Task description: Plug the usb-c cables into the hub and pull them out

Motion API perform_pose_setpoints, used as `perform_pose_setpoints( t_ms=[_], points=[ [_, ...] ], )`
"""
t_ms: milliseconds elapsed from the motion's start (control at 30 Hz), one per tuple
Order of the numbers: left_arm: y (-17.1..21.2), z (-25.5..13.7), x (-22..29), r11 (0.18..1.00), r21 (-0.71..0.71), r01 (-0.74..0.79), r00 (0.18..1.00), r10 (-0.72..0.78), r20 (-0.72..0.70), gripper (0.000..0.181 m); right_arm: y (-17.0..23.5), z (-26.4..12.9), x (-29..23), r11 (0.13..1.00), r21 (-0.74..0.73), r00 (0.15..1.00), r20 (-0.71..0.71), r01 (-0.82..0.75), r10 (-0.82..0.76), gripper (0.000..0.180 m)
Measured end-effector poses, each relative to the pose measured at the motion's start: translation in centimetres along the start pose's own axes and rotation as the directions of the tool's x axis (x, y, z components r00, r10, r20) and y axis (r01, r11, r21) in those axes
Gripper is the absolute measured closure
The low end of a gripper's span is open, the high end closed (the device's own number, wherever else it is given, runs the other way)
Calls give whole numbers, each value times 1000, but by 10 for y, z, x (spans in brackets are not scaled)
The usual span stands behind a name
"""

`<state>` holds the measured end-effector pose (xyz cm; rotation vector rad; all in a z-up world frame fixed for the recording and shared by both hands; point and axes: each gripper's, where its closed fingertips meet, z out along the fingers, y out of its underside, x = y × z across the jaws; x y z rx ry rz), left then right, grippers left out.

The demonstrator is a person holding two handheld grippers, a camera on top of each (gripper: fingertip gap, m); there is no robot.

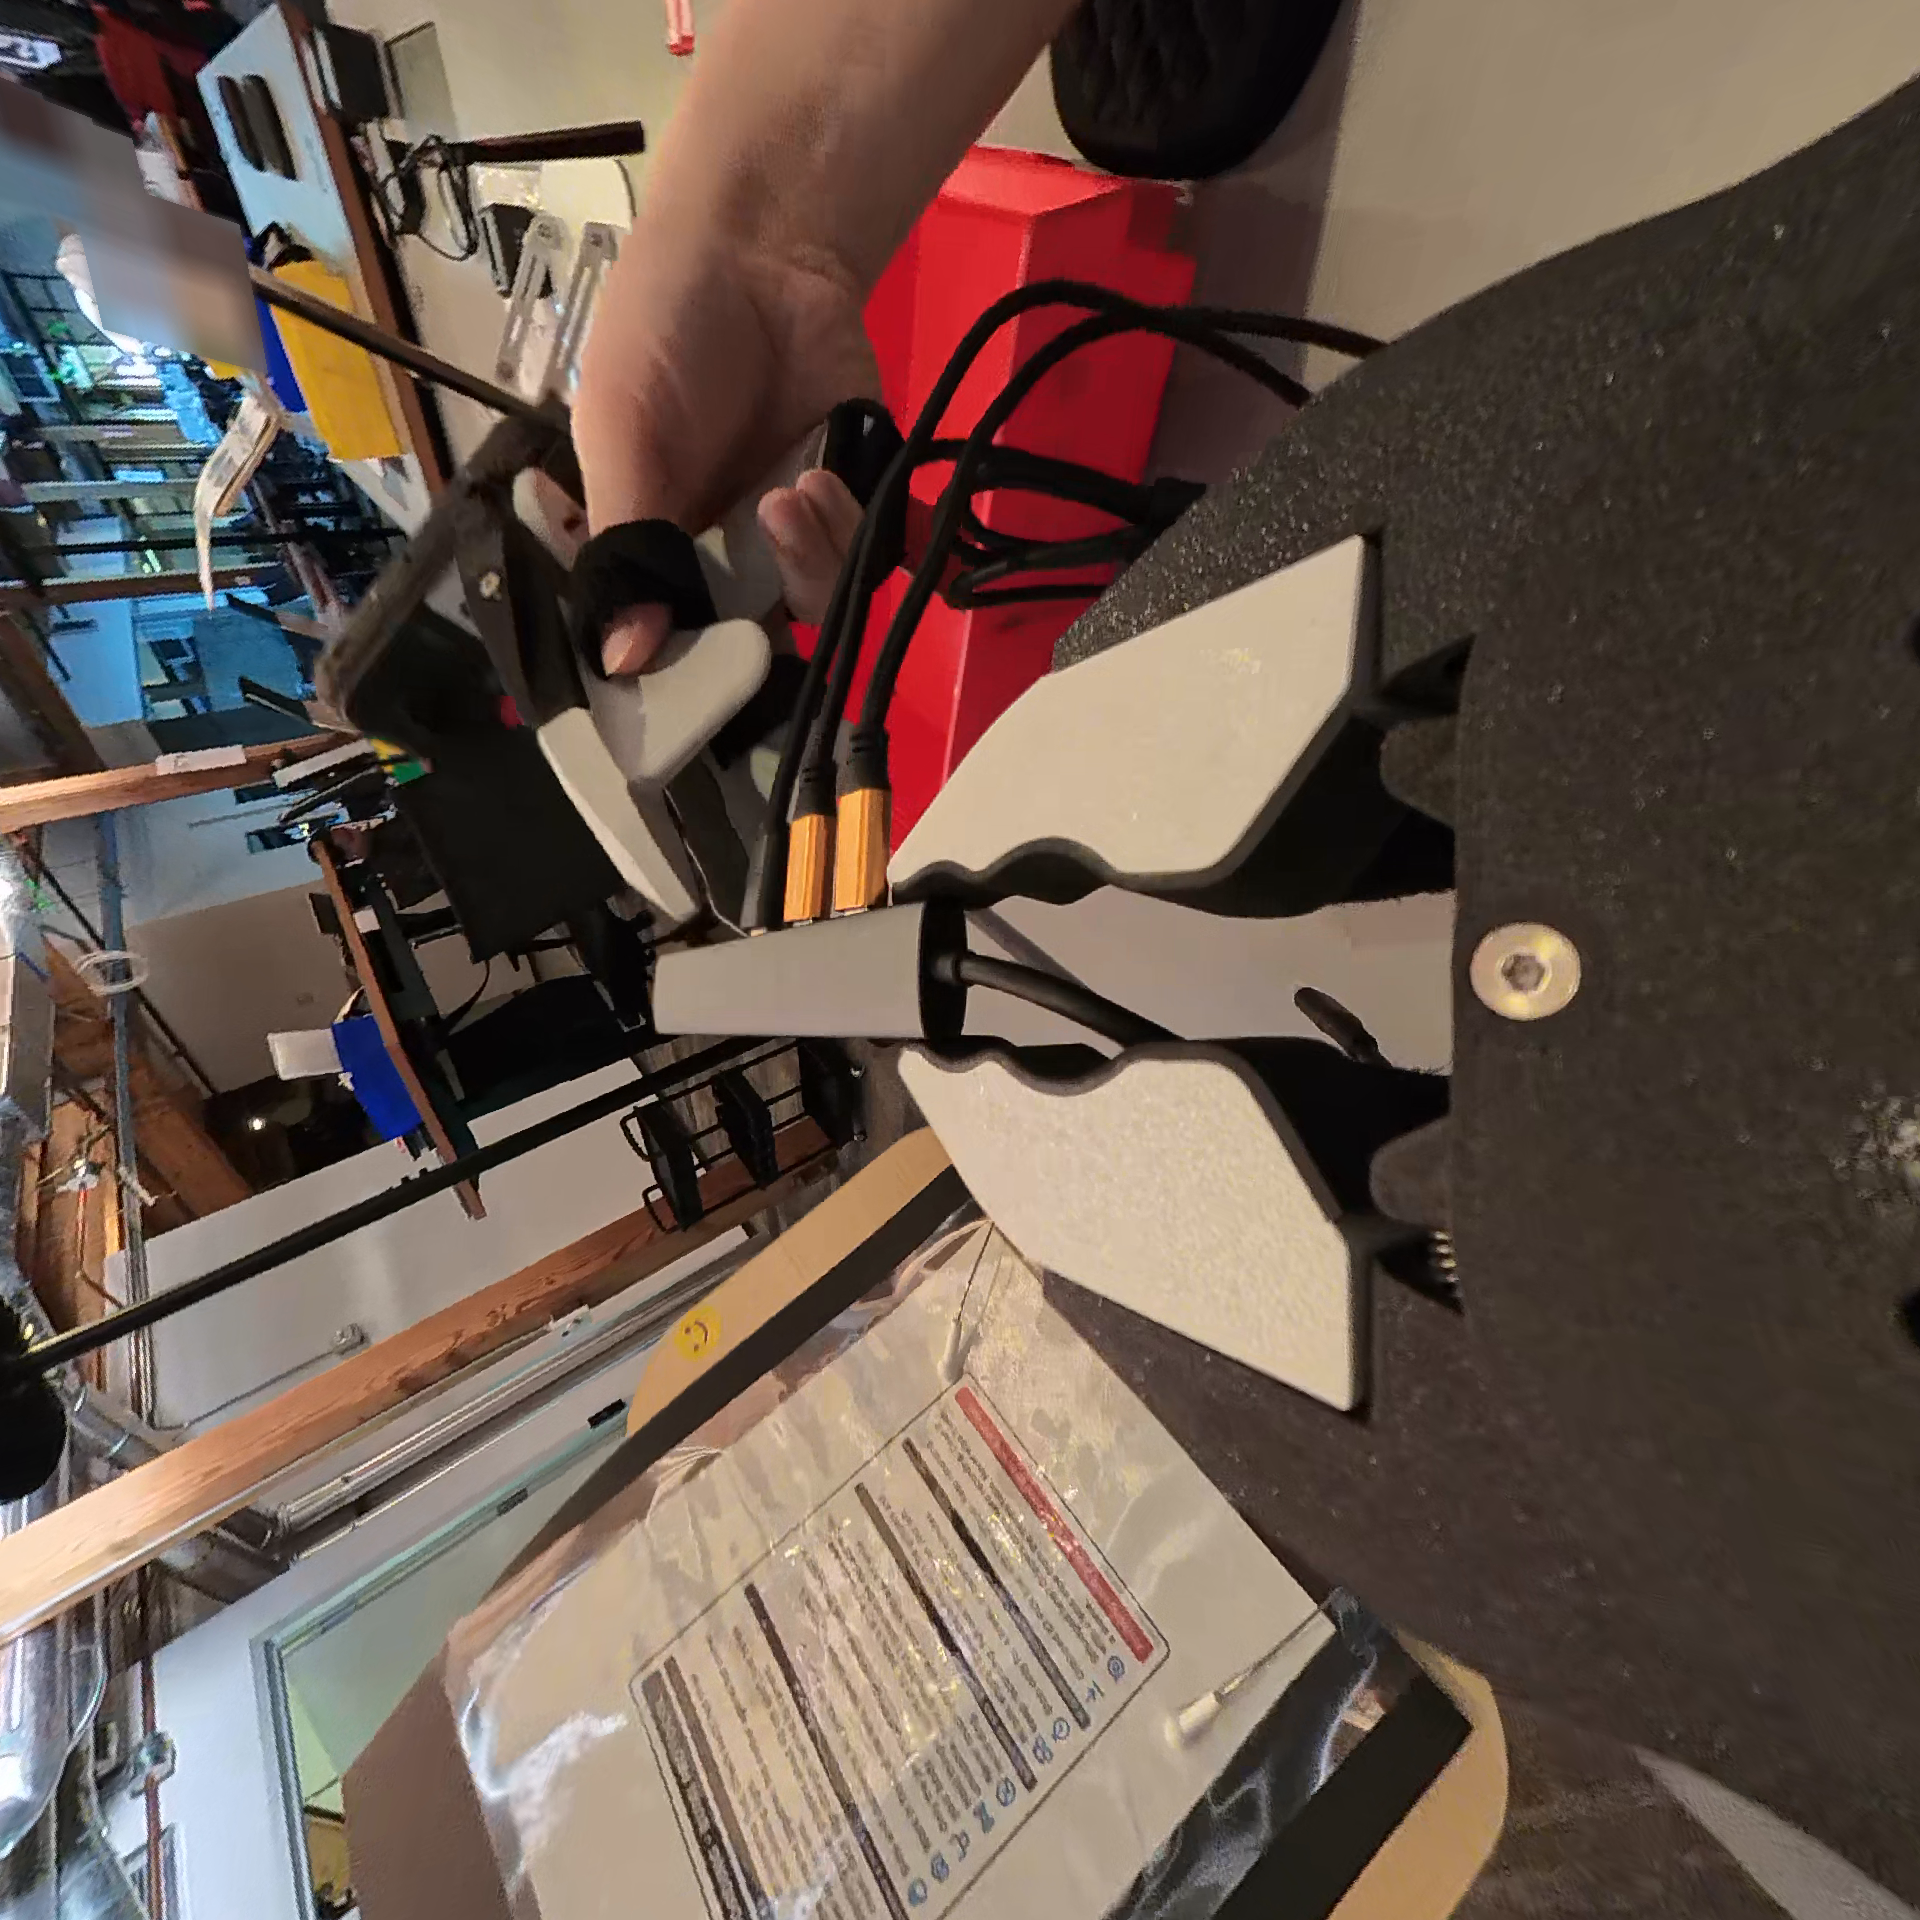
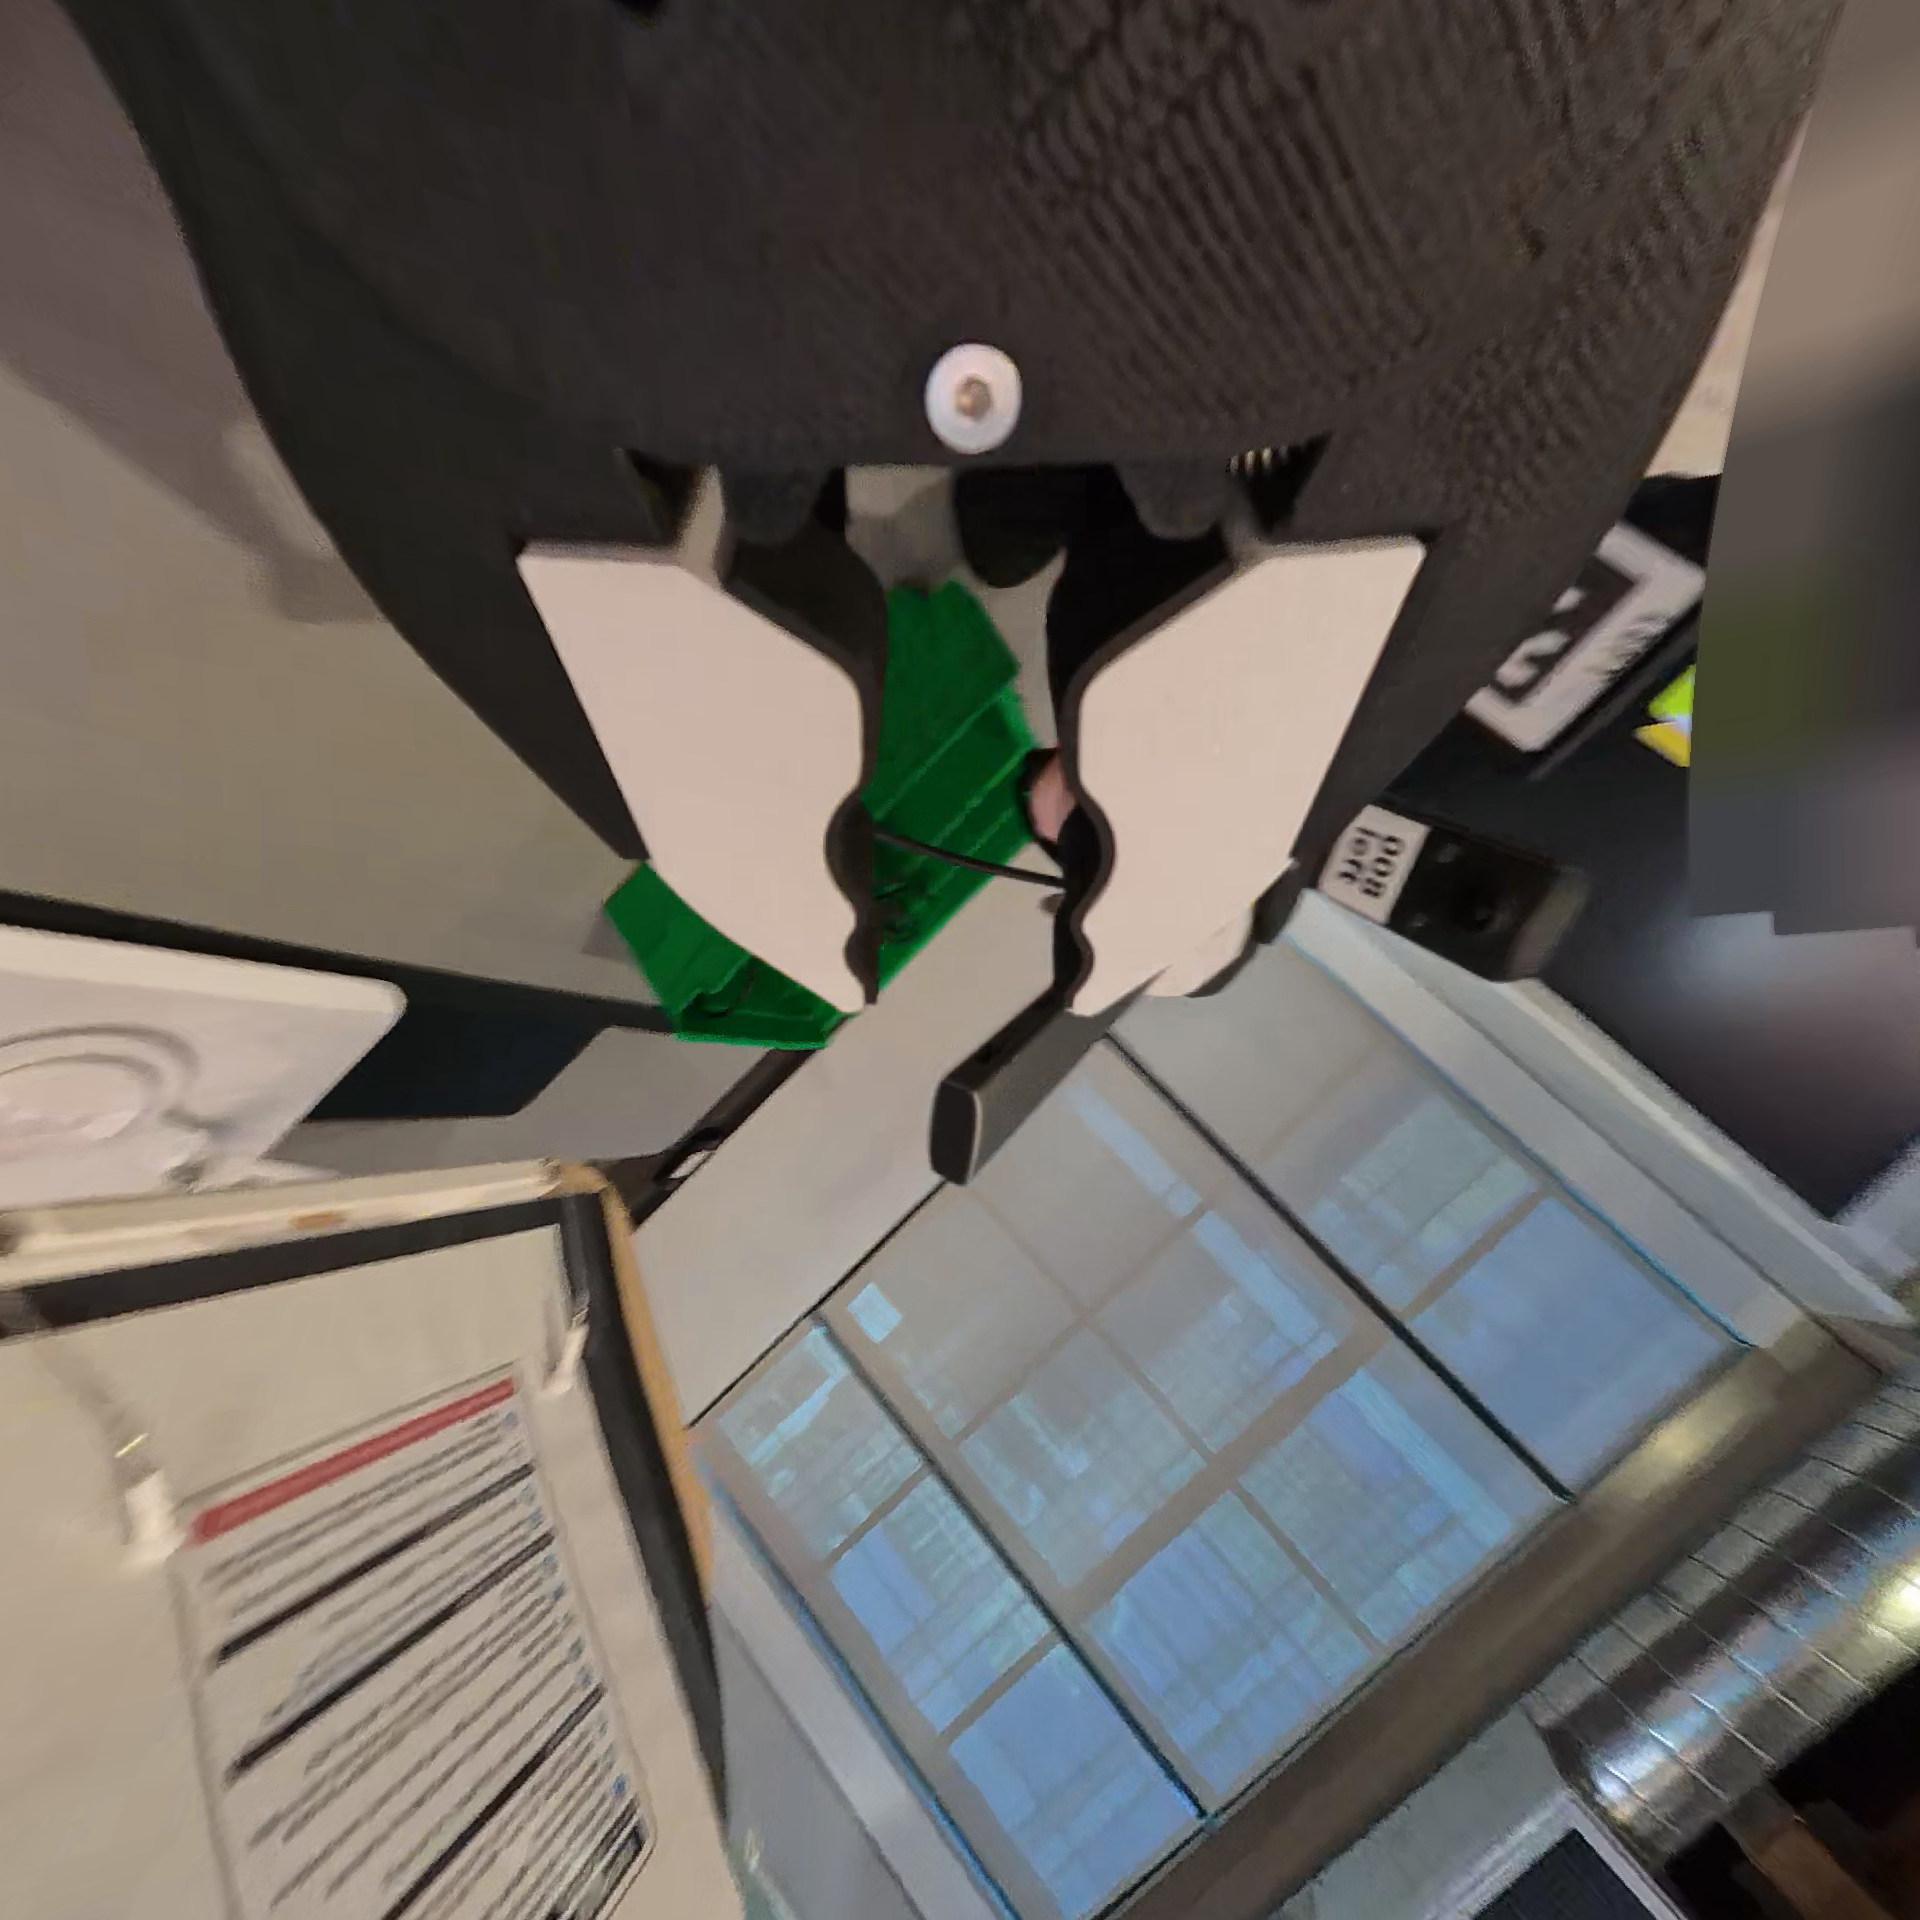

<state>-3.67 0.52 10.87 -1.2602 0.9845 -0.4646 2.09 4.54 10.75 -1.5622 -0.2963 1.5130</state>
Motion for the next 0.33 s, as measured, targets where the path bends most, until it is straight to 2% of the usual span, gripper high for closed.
perform_pose_setpoints(
  t_ms=[33, 100, 200, 333],
  points=[
    [-1, -2, -3, 1000, 8, 19, 1000, -19, 3, 158, -5, -4, 1, 998, 15, 997, -50, 62, -61, 148],
    [-4, -7, -12, 998, 25, 59, 998, -59, 20, 158, -18, -12, -3, 974, 52, 965, -158, 221, -211, 147],
    [-8, -14, -24, 993, 54, 105, 993, -108, 47, 158, -26, -12, -40, 857, 78, 844, -239, 509, -479, 149],
    [-11, -19, -35, 985, 82, 151, 984, -158, 84, 158, 10, 14, -80, 655, -85, 624, -235, 750, -745, 148]
  ],
)
